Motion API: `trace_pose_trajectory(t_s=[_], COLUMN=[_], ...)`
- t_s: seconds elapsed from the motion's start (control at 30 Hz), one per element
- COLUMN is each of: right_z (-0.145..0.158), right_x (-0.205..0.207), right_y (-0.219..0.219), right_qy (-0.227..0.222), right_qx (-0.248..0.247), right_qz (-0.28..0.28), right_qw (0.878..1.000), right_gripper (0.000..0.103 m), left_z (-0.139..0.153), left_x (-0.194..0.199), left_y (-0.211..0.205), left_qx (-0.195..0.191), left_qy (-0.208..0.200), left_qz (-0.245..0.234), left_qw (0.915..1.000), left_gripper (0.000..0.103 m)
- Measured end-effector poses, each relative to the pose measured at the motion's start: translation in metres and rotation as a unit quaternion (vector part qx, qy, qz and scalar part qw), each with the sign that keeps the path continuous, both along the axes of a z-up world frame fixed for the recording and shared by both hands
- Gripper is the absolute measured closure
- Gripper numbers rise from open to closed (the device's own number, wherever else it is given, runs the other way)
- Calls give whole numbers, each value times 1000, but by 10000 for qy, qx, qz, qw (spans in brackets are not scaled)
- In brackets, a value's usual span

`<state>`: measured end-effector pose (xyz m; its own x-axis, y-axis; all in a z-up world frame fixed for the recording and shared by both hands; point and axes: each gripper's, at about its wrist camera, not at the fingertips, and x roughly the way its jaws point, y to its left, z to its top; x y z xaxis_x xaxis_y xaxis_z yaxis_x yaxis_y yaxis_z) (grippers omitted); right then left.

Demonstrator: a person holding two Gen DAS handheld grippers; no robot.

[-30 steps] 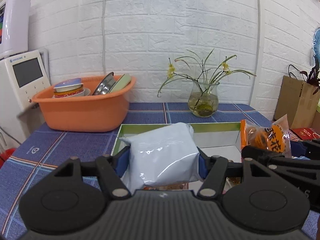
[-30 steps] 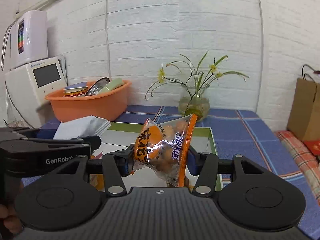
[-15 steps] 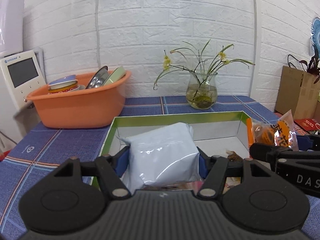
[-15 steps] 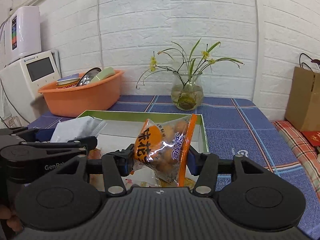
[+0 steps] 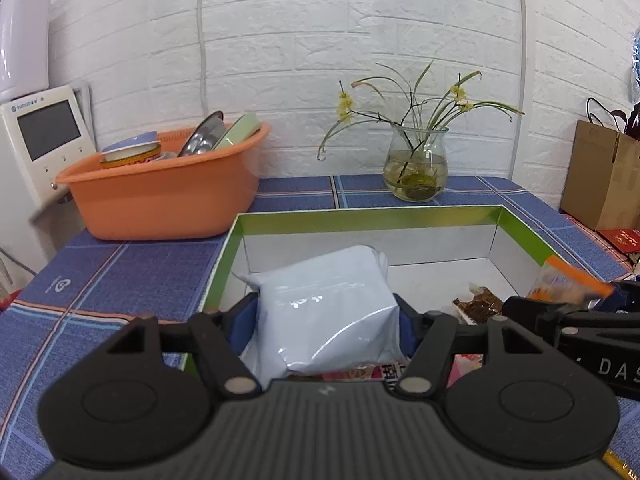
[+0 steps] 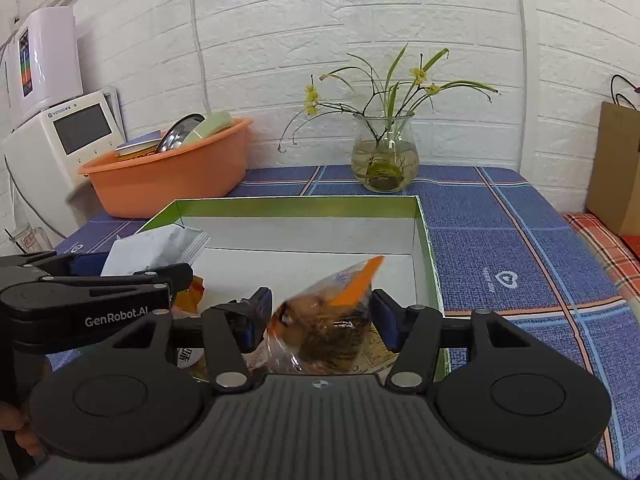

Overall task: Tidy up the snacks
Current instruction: 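Lower both snacks into the green box and open both tools, then move both tools back toward the snack pile beside the green box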

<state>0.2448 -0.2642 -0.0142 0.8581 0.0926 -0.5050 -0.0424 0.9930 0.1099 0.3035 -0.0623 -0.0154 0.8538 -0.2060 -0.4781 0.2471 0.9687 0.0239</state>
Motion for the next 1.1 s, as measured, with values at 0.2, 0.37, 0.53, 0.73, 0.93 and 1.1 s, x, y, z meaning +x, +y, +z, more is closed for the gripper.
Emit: trace_pose_trajectory(t_s=[0.2,0.37,0.53,0.73,0.93,1.1], right_z=[4,7,9,13,22,35], right_x=[-2,-3,-5,-8,-15,-26], right_y=[-1,-3,-5,-8,-13,-18], right_qy=[-68,-132,-183,-260,-457,-712], right_qx=[-1,2,54,109,150,294], right_qz=[-19,-7,9,-11,-48,-87], right_qw=[10000,9999,9998,9996,9988,9970], right_gripper=[10,10,9,9,7,4], left_z=[0,1,8,22,37,24], left_x=[1,1,-1,-8,-24,-67], left_y=[2,2,9,19,28,54], left_qx=[8,36,-13,-65,111,259], left_qy=[17,-2,-150,-403,-546,-402], left_qz=[32,59,213,292,415,328], left_qw=[10000,10000,9997,9987,9976,9983], left_gripper=[29,24,2,1,1,0])
